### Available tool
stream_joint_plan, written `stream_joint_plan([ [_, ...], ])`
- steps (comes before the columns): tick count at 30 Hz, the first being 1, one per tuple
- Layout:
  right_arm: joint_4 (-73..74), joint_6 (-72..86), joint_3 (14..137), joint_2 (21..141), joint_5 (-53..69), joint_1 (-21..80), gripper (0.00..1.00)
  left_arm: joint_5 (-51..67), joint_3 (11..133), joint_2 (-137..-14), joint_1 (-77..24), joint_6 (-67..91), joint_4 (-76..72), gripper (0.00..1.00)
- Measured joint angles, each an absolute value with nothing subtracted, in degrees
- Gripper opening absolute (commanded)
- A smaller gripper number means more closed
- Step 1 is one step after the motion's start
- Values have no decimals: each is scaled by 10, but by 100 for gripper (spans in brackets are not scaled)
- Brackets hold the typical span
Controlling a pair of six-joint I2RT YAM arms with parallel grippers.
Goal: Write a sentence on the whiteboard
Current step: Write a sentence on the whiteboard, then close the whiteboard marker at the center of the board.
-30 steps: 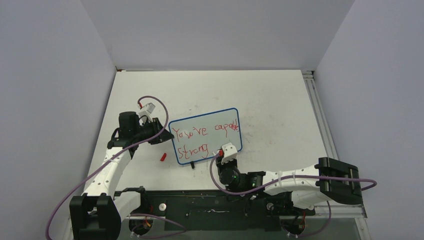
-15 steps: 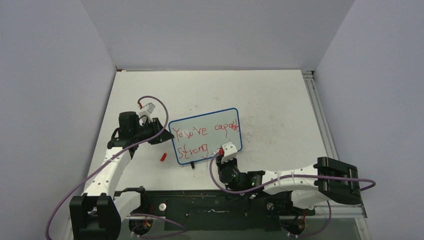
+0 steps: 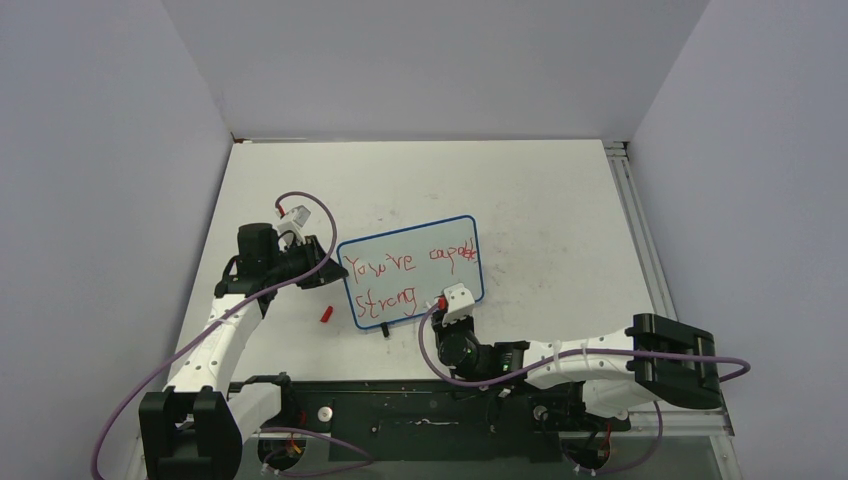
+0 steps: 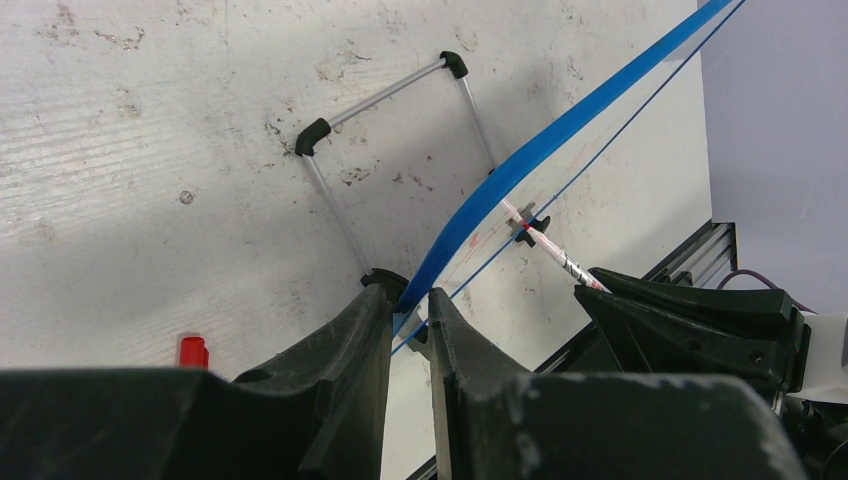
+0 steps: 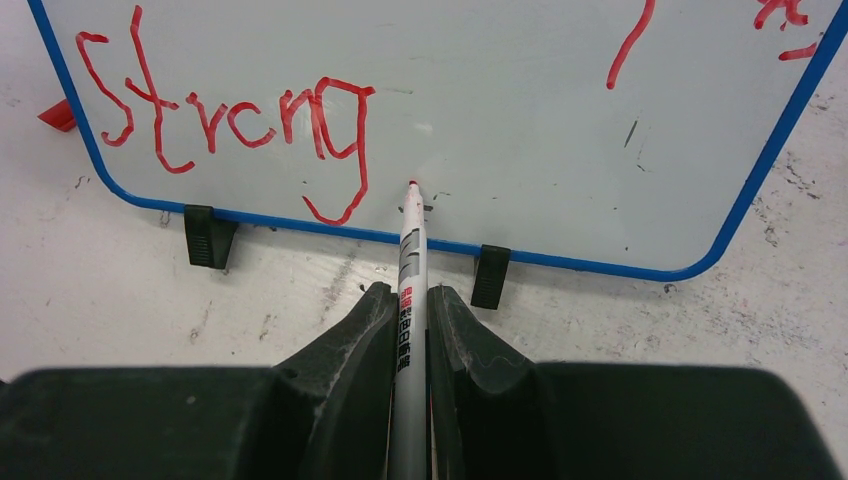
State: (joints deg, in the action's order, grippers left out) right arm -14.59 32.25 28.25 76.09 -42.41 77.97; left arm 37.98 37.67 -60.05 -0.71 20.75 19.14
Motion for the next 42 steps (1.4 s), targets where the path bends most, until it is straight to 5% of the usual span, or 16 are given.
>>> stream_joint_plan([
  [9,-146,300,282,735,-419,787,5,380,377,-600,-7,208,191,21],
  [15,-147,259,281,606,-416,807,5,381,377,-597,-7,205,192,47],
  [21,-93,243,298,541,-427,801,5,379,377,-550,-7,203,191,60],
  [42,51,160,352,378,-378,524,5,119,395,-429,-8,274,334,55],
])
